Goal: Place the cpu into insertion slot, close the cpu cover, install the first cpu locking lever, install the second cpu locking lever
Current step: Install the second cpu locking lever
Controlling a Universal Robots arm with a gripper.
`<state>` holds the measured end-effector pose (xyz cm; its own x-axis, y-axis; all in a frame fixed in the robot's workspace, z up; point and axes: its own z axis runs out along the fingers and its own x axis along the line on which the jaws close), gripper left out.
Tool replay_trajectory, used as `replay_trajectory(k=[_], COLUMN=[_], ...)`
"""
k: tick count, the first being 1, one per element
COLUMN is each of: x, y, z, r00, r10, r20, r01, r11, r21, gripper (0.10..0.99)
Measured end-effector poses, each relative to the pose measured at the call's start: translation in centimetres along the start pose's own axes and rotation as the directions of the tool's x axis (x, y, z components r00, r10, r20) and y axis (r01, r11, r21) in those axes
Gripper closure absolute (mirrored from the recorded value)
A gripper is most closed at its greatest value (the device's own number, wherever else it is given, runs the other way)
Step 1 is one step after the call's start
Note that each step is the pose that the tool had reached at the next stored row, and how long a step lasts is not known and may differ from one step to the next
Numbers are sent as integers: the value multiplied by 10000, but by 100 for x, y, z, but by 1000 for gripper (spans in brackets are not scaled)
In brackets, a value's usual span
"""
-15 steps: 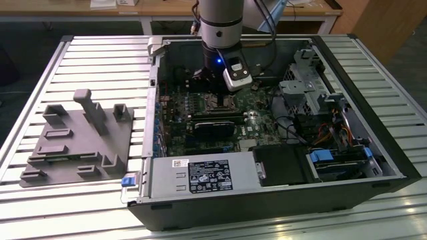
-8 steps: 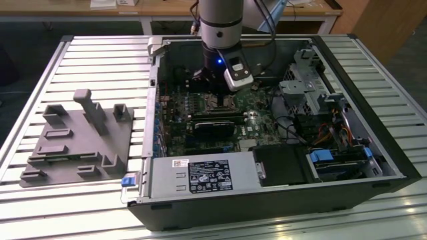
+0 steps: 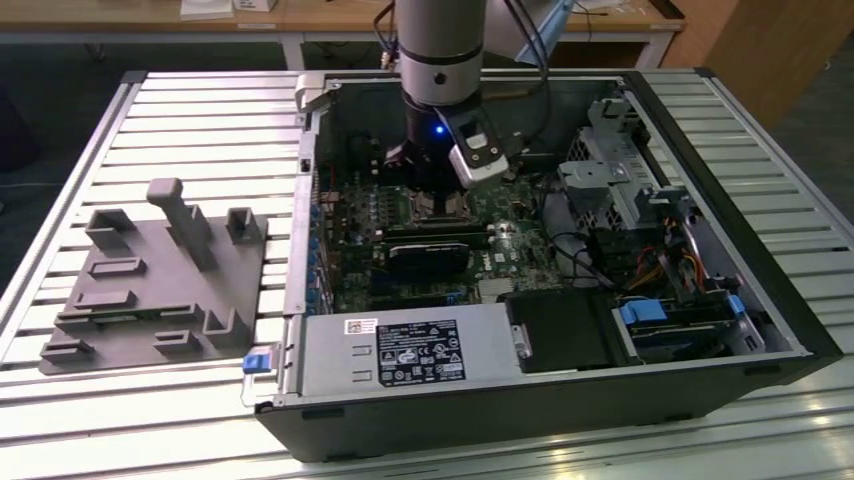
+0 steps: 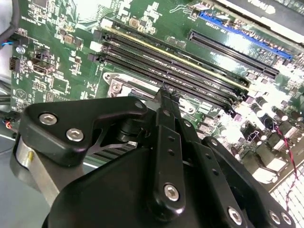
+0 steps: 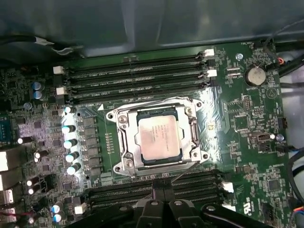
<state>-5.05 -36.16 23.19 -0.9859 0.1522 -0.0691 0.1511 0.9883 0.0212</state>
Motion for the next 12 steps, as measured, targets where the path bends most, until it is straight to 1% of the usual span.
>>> replay_trajectory(k=[4,12], x=[5,60], y=[-47,-188], z=[27,73], r00=[10000,9999], r10=[16,46], r20=[-45,-118], r01=[-17,-55], r11=[9995,9971], r21=[-300,-757], gripper=[980,980])
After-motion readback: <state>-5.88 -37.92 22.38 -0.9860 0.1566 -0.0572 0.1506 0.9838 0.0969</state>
